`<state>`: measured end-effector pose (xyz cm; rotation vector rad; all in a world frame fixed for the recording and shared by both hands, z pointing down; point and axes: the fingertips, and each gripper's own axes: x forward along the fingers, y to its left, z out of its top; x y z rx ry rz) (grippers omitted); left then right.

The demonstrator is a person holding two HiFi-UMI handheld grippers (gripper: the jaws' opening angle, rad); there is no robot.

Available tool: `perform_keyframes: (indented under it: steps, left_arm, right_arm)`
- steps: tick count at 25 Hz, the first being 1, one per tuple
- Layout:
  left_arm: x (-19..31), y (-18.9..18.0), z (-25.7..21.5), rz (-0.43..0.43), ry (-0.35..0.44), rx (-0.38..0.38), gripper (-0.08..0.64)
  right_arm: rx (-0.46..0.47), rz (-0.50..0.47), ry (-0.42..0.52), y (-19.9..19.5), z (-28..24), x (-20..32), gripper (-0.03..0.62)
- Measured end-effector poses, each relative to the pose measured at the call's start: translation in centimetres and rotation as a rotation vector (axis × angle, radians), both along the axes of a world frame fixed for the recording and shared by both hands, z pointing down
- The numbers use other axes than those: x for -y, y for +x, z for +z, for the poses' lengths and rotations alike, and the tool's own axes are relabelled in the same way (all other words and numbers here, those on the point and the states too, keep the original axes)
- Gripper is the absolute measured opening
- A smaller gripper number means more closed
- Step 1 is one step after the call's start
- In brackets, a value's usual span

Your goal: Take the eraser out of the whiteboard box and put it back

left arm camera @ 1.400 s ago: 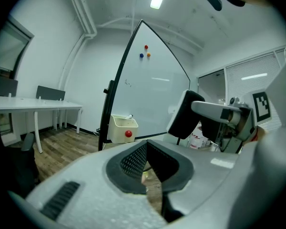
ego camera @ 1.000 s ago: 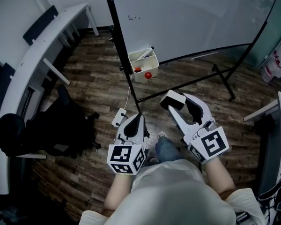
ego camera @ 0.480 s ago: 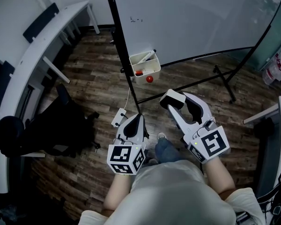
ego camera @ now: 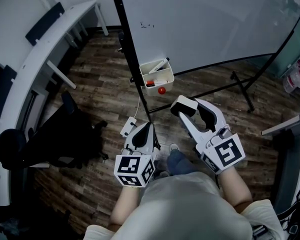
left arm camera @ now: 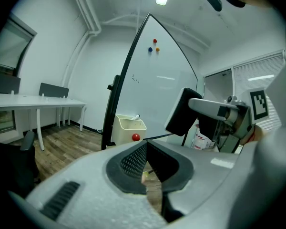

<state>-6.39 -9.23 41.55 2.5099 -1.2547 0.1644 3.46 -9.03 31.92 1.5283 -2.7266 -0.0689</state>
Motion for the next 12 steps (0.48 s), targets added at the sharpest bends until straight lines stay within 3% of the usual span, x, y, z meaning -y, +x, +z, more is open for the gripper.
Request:
perform_keyframes:
  steps: [12]
  left_arm:
    - [3.4, 0.1, 0.0, -0.009, 0.001, 0.002, 0.0]
  right_arm:
    - [-0.011, -0.025, 0.0, 0.0, 0.3, 3.8, 0.184]
